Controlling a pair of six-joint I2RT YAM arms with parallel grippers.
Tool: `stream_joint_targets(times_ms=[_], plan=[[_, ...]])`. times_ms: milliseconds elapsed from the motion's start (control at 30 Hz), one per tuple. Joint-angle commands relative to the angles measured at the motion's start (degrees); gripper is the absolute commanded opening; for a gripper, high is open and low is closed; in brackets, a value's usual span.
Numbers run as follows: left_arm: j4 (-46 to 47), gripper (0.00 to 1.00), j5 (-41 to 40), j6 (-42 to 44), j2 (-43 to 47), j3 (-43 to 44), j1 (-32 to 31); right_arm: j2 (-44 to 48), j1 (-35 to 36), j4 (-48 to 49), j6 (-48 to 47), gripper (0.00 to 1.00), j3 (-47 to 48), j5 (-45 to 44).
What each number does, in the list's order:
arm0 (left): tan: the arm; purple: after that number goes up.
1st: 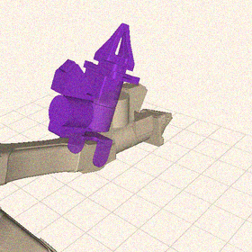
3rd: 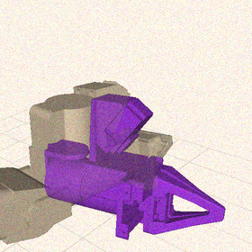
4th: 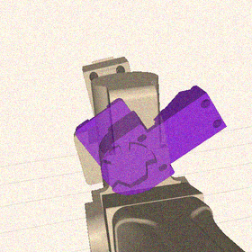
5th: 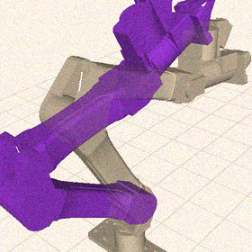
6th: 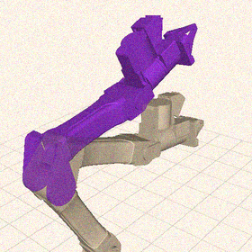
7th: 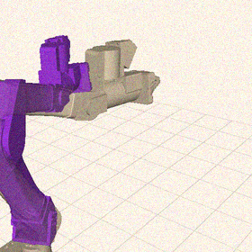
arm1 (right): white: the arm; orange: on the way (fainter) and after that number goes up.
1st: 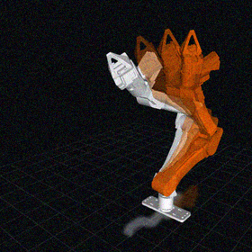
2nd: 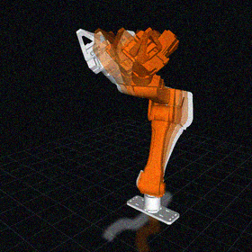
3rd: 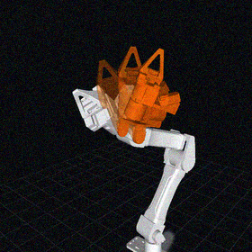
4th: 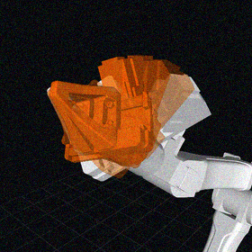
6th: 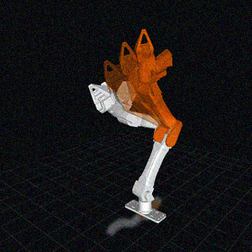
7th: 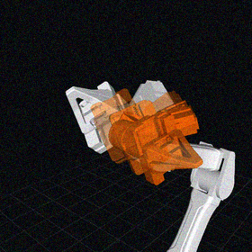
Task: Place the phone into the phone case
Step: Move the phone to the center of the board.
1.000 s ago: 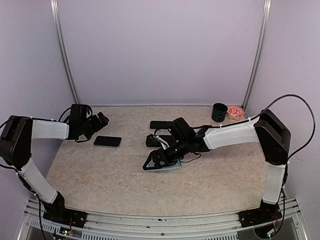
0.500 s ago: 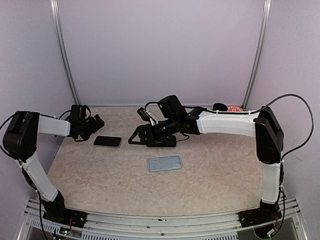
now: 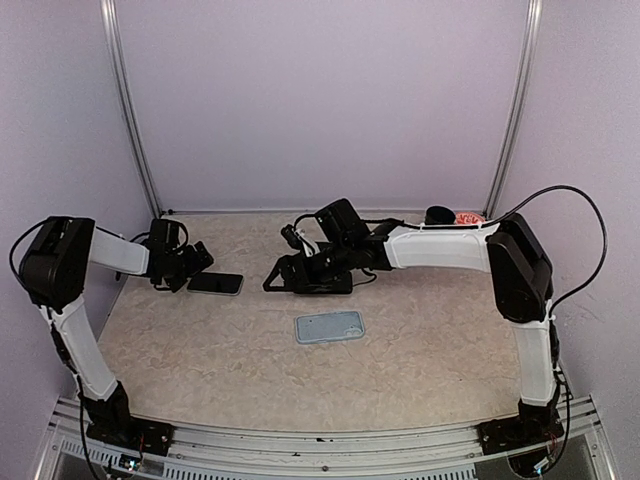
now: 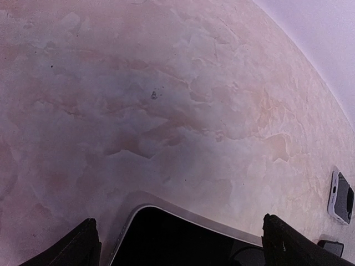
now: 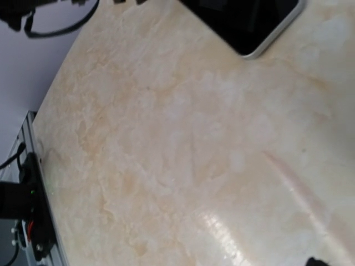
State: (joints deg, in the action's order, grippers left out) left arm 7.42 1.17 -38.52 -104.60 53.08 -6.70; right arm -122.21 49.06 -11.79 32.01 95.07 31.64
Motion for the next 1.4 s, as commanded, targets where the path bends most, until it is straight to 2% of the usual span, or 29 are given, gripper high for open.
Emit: stream_joint_targets(times_ms=[0,300,567,1033,1367], plan=[[0.34,0.99,1.74,0.58,-1.95,2.02,0.37,-2.07,-1.47,0.43,0.94,0.99,2.95,-0.91],[2.60,0.99,5.91,-0.27,-3.51,0.84,0.25,-6.88,-3.41,0.18,1.39,0.99,7.66,-0.90],[2.70,0.99,6.26,0.21,-3.08,-0.53,-2.92,-12.36,-3.97,-0.44,2.48,1.00,12.90,-0.84],[7.92,0.99,10.04,-2.02,-1.48,-7.31,-6.49,-16.21,-3.37,1.06,6.05,0.99,13.39,-1.14],[8.82,0.99,9.73,-2.74,1.99,-10.55,-10.19,-17.40,-3.18,1.32,7.51,0.99,13.13,-1.23]])
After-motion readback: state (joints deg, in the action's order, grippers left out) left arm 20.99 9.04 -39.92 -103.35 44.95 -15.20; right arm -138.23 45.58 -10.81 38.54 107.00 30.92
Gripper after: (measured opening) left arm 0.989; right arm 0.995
